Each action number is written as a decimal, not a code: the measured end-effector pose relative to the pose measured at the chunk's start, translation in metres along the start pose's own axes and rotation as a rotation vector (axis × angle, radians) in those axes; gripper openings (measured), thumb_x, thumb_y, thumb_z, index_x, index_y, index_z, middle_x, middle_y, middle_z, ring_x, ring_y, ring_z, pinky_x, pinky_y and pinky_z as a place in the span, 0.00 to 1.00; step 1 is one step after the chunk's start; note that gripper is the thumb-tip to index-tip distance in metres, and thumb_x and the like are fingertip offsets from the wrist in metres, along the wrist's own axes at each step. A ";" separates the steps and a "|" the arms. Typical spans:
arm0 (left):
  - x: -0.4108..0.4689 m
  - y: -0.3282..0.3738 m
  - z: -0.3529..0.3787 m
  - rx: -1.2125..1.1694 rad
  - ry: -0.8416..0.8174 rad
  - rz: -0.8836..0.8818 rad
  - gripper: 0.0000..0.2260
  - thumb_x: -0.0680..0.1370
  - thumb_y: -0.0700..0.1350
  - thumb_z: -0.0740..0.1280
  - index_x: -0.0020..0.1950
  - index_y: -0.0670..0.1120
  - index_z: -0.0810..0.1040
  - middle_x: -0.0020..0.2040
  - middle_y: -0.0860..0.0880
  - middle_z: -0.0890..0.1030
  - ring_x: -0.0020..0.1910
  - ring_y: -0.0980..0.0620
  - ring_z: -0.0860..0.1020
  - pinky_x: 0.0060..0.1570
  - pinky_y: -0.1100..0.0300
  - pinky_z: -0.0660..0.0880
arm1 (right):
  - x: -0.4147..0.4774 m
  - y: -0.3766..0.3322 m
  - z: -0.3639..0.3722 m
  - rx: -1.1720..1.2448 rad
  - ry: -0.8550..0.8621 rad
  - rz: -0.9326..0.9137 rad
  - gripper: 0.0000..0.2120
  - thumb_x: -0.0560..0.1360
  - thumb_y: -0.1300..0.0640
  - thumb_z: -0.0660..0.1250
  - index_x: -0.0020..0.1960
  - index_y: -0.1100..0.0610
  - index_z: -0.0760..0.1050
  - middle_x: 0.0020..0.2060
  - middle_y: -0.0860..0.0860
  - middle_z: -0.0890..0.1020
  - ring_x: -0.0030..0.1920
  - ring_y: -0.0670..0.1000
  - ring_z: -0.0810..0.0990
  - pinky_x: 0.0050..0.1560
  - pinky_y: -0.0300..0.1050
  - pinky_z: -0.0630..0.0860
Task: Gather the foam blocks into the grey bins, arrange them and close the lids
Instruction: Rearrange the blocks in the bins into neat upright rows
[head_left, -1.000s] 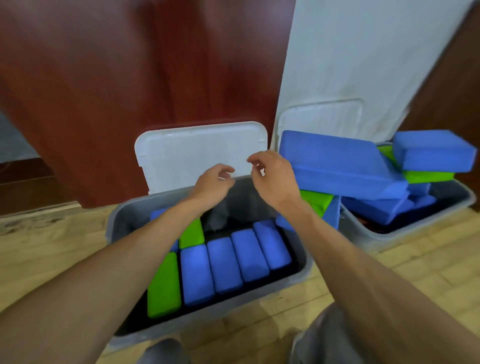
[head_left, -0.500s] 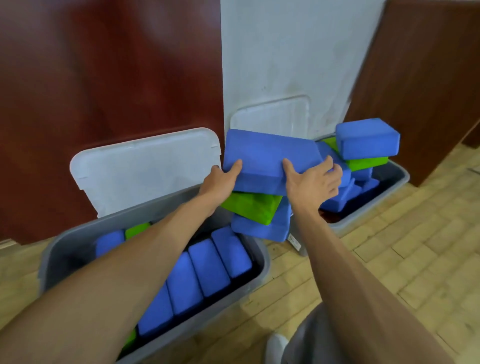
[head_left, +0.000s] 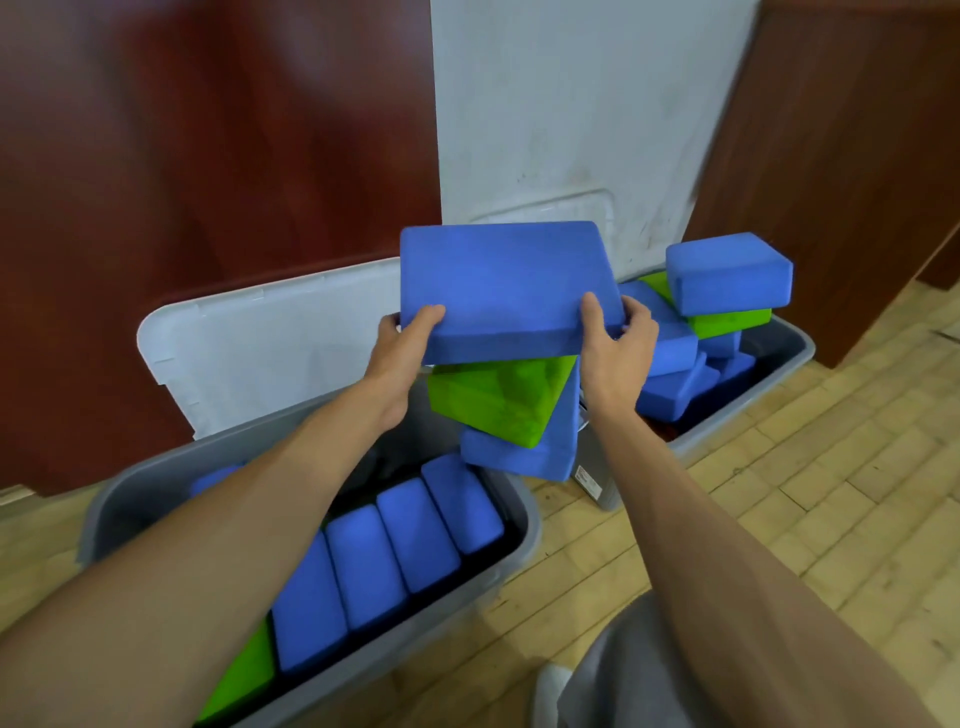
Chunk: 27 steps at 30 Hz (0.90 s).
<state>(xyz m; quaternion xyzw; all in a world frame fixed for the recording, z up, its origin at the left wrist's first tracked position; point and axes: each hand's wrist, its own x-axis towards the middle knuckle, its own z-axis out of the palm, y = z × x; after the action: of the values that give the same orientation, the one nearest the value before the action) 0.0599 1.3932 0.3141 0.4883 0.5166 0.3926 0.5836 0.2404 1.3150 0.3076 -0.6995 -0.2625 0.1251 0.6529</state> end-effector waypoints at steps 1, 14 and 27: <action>-0.002 0.003 -0.007 -0.118 0.009 -0.027 0.23 0.73 0.52 0.69 0.65 0.45 0.69 0.59 0.48 0.74 0.56 0.49 0.75 0.55 0.49 0.77 | -0.003 -0.003 0.004 0.035 -0.036 -0.002 0.23 0.79 0.47 0.63 0.70 0.55 0.69 0.65 0.50 0.72 0.63 0.48 0.72 0.60 0.38 0.67; -0.033 -0.025 -0.114 -0.500 0.222 -0.091 0.12 0.71 0.44 0.74 0.53 0.47 0.78 0.56 0.48 0.80 0.55 0.49 0.79 0.48 0.50 0.80 | -0.023 0.038 0.036 -0.542 -0.303 0.571 0.57 0.61 0.22 0.63 0.74 0.62 0.60 0.72 0.60 0.64 0.72 0.61 0.62 0.70 0.57 0.58; -0.044 -0.061 -0.154 -0.213 0.356 -0.140 0.25 0.71 0.49 0.73 0.65 0.43 0.72 0.61 0.47 0.78 0.53 0.50 0.78 0.42 0.54 0.78 | -0.017 0.046 0.041 -0.125 -0.236 0.572 0.56 0.45 0.36 0.75 0.67 0.63 0.69 0.60 0.58 0.76 0.56 0.61 0.77 0.56 0.59 0.77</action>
<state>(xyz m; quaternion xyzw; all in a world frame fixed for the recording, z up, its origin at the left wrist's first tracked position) -0.1022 1.3632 0.2663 0.3097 0.6000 0.4833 0.5572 0.2142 1.3406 0.2548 -0.7644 -0.1360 0.3676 0.5119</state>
